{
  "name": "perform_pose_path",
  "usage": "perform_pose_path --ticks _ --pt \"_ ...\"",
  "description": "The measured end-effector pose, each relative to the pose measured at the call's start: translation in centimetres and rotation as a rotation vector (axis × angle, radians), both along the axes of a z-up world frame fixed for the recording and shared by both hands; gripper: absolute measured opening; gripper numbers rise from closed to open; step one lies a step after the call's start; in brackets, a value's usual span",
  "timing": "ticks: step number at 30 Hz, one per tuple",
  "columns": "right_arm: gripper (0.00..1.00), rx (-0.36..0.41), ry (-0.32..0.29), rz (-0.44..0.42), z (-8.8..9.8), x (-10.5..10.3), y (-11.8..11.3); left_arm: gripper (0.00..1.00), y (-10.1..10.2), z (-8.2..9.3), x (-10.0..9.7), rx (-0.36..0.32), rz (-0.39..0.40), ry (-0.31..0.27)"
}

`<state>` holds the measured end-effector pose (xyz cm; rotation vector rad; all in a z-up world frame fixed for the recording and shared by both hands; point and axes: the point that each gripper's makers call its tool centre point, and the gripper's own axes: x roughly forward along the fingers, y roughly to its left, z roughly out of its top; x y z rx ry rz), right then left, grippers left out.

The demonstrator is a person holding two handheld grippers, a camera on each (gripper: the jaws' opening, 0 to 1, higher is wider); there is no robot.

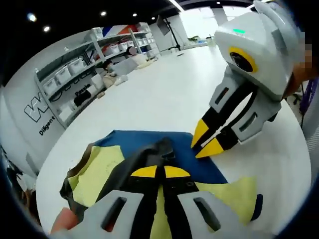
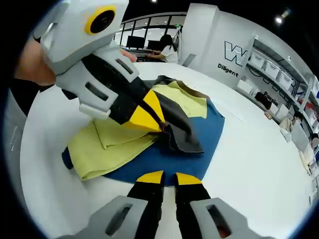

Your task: Fold the garment on the visible template until the final outline fits inside the template.

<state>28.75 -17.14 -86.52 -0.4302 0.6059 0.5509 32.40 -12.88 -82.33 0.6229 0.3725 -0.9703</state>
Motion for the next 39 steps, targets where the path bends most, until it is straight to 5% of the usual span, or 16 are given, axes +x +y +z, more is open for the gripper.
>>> perform_pose_path --ticks 13,21,39 --pt "0.03 -0.009 -0.001 0.004 0.0 0.0 0.0 0.0 5.5 2.4 3.2 -0.174 0.243 0.041" --pt "0.02 -0.019 -0.002 0.009 0.0 0.0 0.0 0.0 12.1 3.5 5.1 -0.286 0.439 0.05" --pt "0.01 -0.03 -0.003 0.017 -0.1 -0.1 0.1 0.0 24.9 3.8 7.0 -0.367 0.717 0.018"
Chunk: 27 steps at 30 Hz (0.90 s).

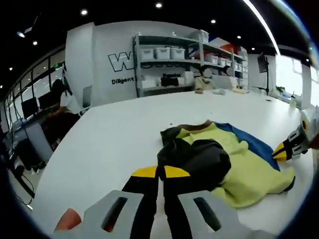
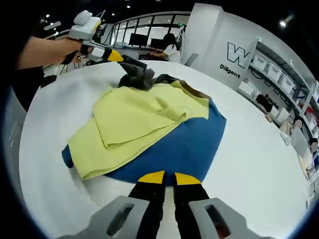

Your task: Fold the garment on the visible template until the final outline fits inside the template.

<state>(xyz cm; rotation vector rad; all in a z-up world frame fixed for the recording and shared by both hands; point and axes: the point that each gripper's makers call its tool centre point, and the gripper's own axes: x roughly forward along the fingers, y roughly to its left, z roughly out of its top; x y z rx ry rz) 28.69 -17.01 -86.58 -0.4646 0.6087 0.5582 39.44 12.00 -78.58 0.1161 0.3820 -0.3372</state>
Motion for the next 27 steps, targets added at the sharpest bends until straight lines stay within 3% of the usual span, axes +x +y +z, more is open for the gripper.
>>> perform_pose_path --ticks 14,27 --pt "0.01 -0.01 -0.001 0.005 -0.1 0.0 0.0 0.0 10.2 1.0 0.4 0.057 0.143 -0.038" --pt "0.0 -0.016 -0.002 0.008 -0.1 0.0 0.1 0.0 15.7 0.5 -0.2 0.09 0.234 -0.049"
